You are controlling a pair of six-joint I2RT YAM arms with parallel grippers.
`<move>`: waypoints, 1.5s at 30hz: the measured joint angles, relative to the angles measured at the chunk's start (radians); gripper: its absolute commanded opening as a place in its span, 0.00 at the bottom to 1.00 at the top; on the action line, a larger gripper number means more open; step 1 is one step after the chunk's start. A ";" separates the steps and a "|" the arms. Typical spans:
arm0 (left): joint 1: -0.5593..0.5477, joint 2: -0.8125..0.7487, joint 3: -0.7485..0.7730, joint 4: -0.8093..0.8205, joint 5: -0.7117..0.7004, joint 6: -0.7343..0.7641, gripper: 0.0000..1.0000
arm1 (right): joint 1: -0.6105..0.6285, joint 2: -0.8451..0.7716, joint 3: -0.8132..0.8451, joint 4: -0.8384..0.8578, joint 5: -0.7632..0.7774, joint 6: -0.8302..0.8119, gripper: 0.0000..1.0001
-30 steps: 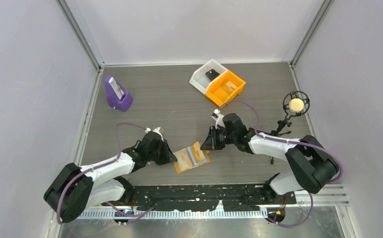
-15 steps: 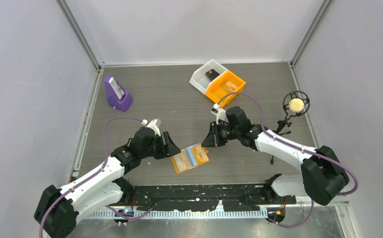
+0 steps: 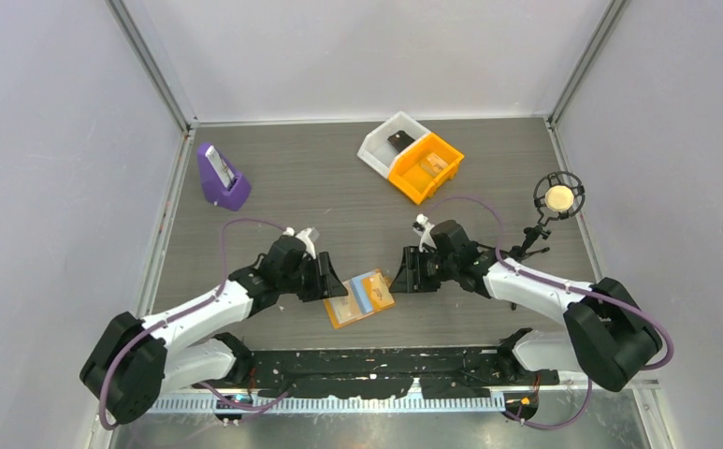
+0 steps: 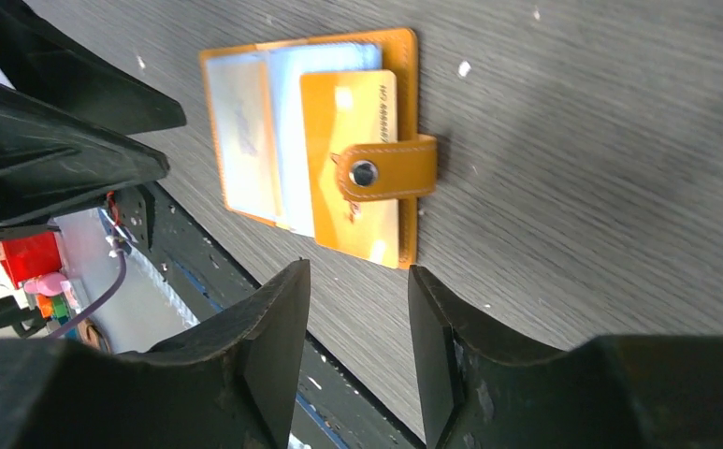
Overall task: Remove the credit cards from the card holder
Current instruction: Remove the credit card from the card holder, then place the credit card in the storage box.
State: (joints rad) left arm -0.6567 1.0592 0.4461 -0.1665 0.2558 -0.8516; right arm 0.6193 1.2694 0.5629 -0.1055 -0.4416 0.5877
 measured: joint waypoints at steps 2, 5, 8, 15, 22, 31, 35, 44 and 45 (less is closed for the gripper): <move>-0.002 0.033 0.007 0.028 0.016 -0.001 0.47 | 0.000 0.002 -0.031 0.018 0.003 0.018 0.50; -0.007 0.087 0.019 0.075 0.037 -0.004 0.44 | 0.000 0.029 -0.054 0.058 0.002 0.037 0.51; -0.018 0.149 0.036 0.119 0.060 -0.009 0.39 | 0.002 0.078 -0.074 0.136 -0.012 0.052 0.51; -0.044 0.269 0.092 0.204 0.083 -0.026 0.29 | 0.003 0.175 -0.093 0.283 -0.063 0.069 0.49; -0.057 0.403 0.092 0.307 0.092 -0.064 0.20 | 0.003 0.204 -0.107 0.357 -0.086 0.074 0.44; -0.077 0.494 0.089 0.446 0.130 -0.133 0.19 | 0.003 0.230 -0.109 0.374 -0.088 0.088 0.14; -0.079 0.492 0.083 0.441 0.122 -0.136 0.20 | 0.002 0.191 -0.098 0.322 -0.079 0.084 0.13; -0.081 0.442 0.063 0.415 0.093 -0.131 0.28 | -0.040 0.031 -0.010 0.036 -0.020 -0.020 0.15; -0.081 0.433 0.063 0.404 0.092 -0.130 0.30 | -0.041 0.027 0.013 -0.001 -0.020 -0.035 0.15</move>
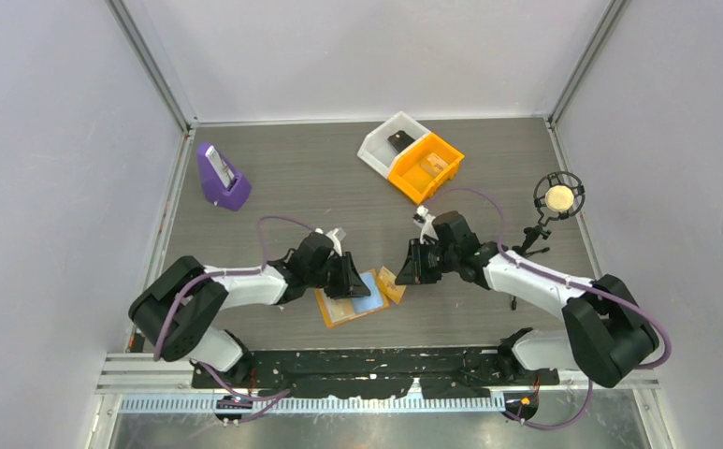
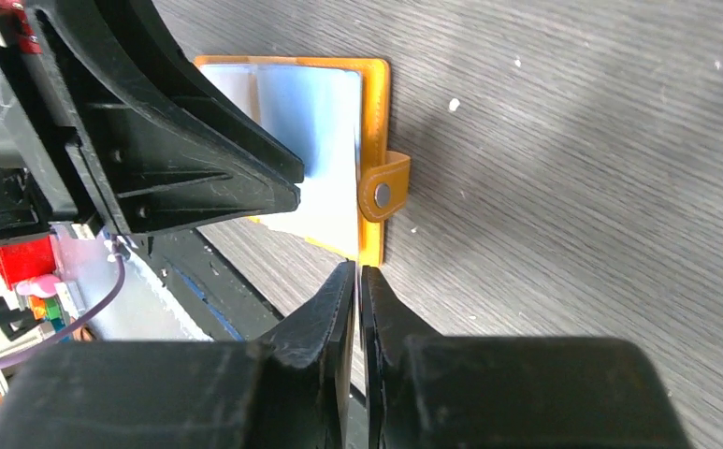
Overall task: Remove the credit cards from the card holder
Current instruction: Place the credit card in the storage box.
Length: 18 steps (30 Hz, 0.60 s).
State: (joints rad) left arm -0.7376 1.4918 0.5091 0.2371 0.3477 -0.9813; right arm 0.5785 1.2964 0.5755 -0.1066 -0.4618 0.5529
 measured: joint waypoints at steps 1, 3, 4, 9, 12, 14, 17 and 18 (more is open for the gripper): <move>0.000 -0.014 0.000 -0.018 -0.002 0.003 0.32 | -0.001 -0.002 0.022 -0.028 -0.001 -0.011 0.14; 0.000 -0.054 0.001 -0.066 -0.010 0.016 0.37 | -0.003 -0.014 0.058 -0.072 -0.007 -0.033 0.13; 0.000 -0.078 0.001 -0.088 -0.015 0.021 0.40 | -0.003 -0.022 0.069 -0.085 -0.011 -0.039 0.13; 0.000 -0.226 0.021 -0.203 -0.035 0.033 0.51 | -0.003 -0.065 0.126 -0.166 -0.047 -0.074 0.11; 0.000 -0.338 0.048 -0.276 -0.060 0.052 0.55 | -0.003 -0.086 0.165 -0.198 -0.080 -0.093 0.06; 0.000 -0.412 0.076 -0.323 -0.080 0.074 0.55 | -0.003 -0.102 0.191 -0.214 -0.106 -0.103 0.05; 0.000 -0.475 0.114 -0.372 -0.095 0.102 0.56 | -0.003 -0.134 0.217 -0.221 -0.145 -0.106 0.05; 0.000 -0.488 0.122 -0.381 -0.095 0.109 0.56 | -0.003 -0.146 0.222 -0.220 -0.160 -0.106 0.05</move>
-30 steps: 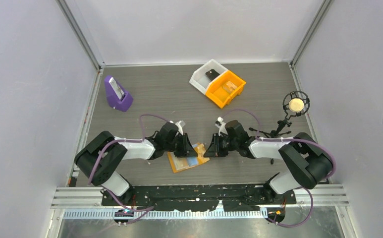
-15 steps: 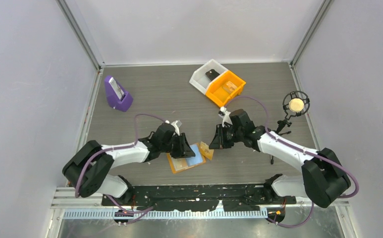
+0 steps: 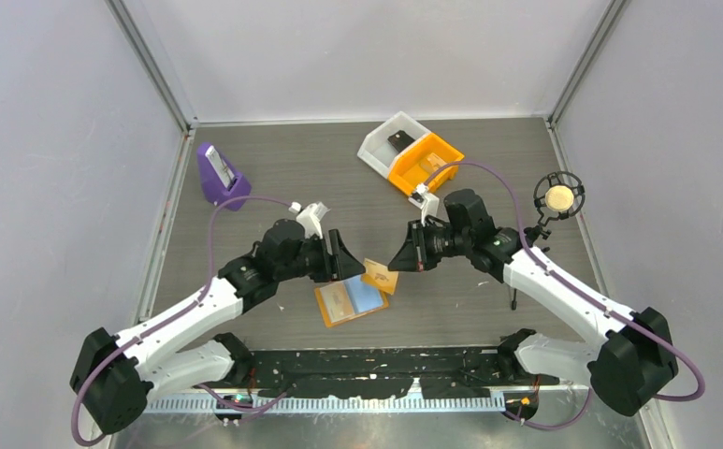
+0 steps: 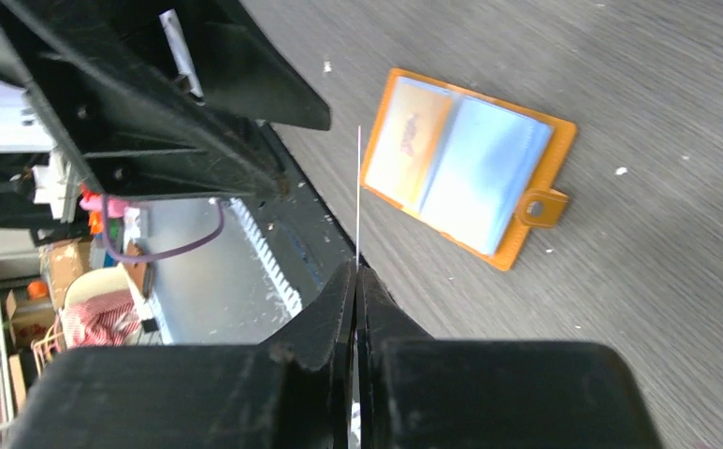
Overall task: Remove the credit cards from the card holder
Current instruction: Place the credit card in the storage box.
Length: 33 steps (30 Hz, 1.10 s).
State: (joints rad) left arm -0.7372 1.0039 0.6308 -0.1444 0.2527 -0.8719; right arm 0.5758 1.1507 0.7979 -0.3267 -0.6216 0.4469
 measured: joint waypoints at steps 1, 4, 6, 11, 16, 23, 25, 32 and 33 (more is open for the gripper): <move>0.000 -0.010 0.005 -0.008 0.002 0.010 0.57 | 0.000 -0.013 0.003 0.005 -0.021 0.001 0.05; 0.001 -0.021 0.006 -0.013 0.021 0.018 0.57 | 0.000 -0.032 0.005 0.022 -0.076 0.008 0.05; 0.003 -0.022 0.006 -0.010 0.044 0.016 0.57 | 0.000 -0.034 0.005 0.041 -0.114 0.016 0.05; 0.003 -0.026 0.005 0.000 0.093 0.005 0.42 | 0.000 -0.034 0.004 0.103 -0.196 0.047 0.05; 0.010 -0.058 -0.028 0.048 0.134 -0.036 0.00 | -0.009 -0.034 -0.008 0.150 -0.241 0.063 0.13; 0.013 -0.098 -0.093 0.130 0.190 -0.116 0.00 | -0.023 -0.031 -0.044 0.200 -0.237 0.088 0.17; 0.013 -0.108 -0.094 0.140 0.194 -0.124 0.00 | -0.024 -0.031 -0.057 0.233 -0.238 0.105 0.18; 0.011 -0.125 -0.096 0.206 0.212 -0.141 0.00 | -0.045 -0.032 -0.086 0.318 -0.278 0.157 0.26; 0.011 -0.127 -0.099 0.222 0.213 -0.142 0.00 | -0.055 -0.034 -0.089 0.324 -0.285 0.162 0.26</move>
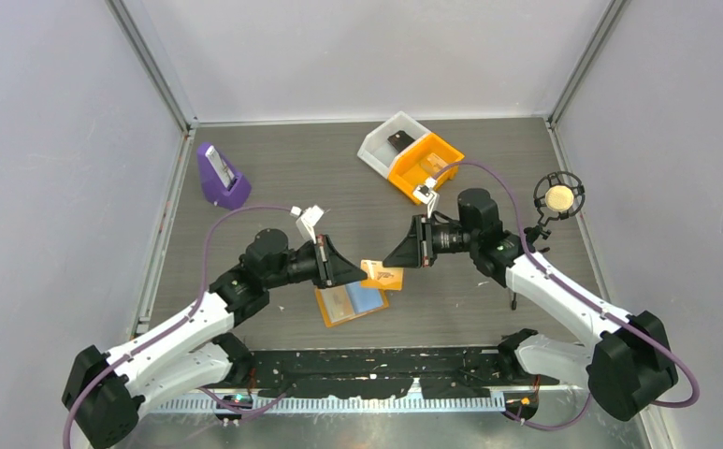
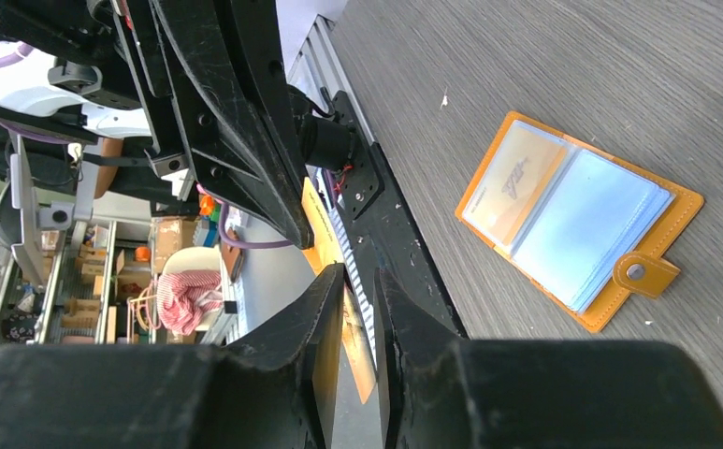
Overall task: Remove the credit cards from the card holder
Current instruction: Place the credit card in the storage box.
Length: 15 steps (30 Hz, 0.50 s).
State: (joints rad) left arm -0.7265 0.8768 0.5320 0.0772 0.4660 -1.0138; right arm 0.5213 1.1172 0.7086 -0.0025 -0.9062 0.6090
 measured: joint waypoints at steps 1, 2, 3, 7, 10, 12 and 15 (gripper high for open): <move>0.000 -0.002 -0.003 0.012 0.002 0.000 0.00 | -0.009 -0.001 -0.003 0.004 -0.007 0.004 0.26; -0.001 -0.005 -0.010 0.030 0.002 0.000 0.00 | -0.019 -0.004 -0.007 0.010 -0.016 0.010 0.26; -0.001 -0.008 -0.015 0.039 0.003 0.000 0.00 | -0.027 -0.007 -0.010 0.012 -0.024 0.016 0.26; -0.001 -0.023 -0.049 0.091 0.006 -0.001 0.00 | -0.058 -0.018 -0.021 0.026 -0.058 0.026 0.24; -0.001 -0.031 -0.065 0.117 0.013 -0.001 0.00 | -0.072 -0.024 -0.030 0.037 -0.076 0.030 0.22; -0.001 -0.031 -0.067 0.129 0.022 0.000 0.00 | -0.076 -0.029 -0.039 0.050 -0.086 0.036 0.21; -0.001 -0.031 -0.069 0.143 0.033 0.000 0.00 | -0.079 -0.033 -0.048 0.067 -0.096 0.049 0.22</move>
State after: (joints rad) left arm -0.7273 0.8455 0.4629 0.2203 0.4988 -1.0134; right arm 0.4419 1.0840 0.6609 0.0643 -1.0023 0.6579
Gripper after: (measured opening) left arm 0.012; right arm 0.214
